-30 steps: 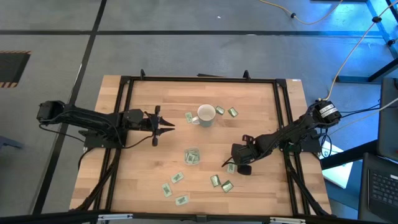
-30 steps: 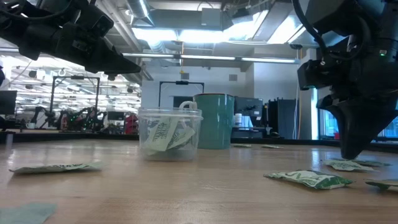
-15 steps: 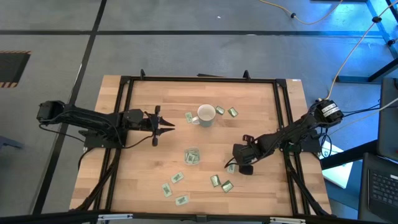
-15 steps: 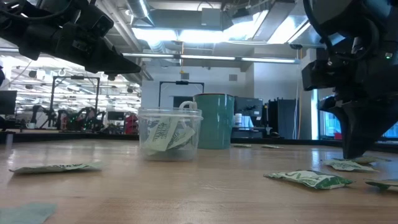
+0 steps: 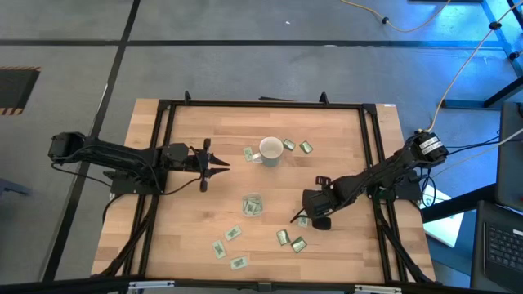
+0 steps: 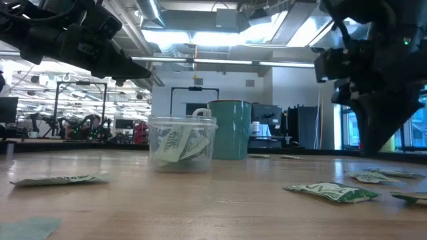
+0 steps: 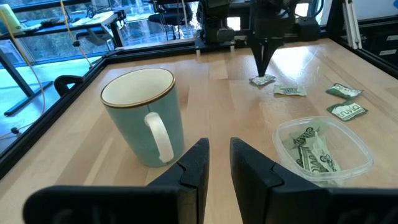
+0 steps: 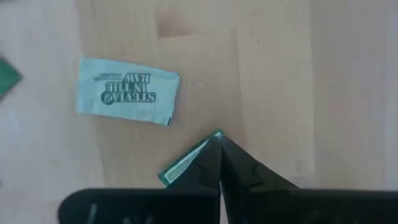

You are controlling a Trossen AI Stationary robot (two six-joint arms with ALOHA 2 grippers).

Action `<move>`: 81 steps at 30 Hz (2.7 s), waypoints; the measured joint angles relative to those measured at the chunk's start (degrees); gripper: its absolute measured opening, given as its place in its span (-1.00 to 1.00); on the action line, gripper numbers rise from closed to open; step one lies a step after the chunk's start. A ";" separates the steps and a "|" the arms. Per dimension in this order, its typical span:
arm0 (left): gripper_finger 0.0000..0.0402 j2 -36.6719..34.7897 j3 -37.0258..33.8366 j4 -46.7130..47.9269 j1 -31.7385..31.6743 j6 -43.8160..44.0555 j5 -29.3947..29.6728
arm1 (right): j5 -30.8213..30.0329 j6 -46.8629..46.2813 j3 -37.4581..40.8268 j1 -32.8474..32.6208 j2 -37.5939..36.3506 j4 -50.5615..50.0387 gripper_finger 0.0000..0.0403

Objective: Pick and place Stevia / Truvia into bins
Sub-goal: Put the green stevia packet into the transparent bin

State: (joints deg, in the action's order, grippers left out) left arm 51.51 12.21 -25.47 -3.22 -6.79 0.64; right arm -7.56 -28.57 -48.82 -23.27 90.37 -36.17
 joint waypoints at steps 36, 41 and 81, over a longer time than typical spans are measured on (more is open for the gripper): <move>-0.71 0.01 0.00 0.02 0.00 0.00 -0.01 | 2.63 -18.86 0.79 -1.36 -0.10 -2.71 -0.35; -0.71 0.00 0.00 0.02 0.00 0.00 -0.02 | 1.95 -18.76 0.79 -1.35 2.11 -2.64 -0.35; -0.71 0.00 0.00 0.02 0.13 2.62 -0.19 | -6.34 35.86 -12.21 5.73 0.32 34.51 -0.90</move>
State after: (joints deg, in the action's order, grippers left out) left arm 51.51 12.21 -25.45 -3.09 -4.16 0.45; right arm -13.90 7.29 -61.04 -17.54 90.69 -1.66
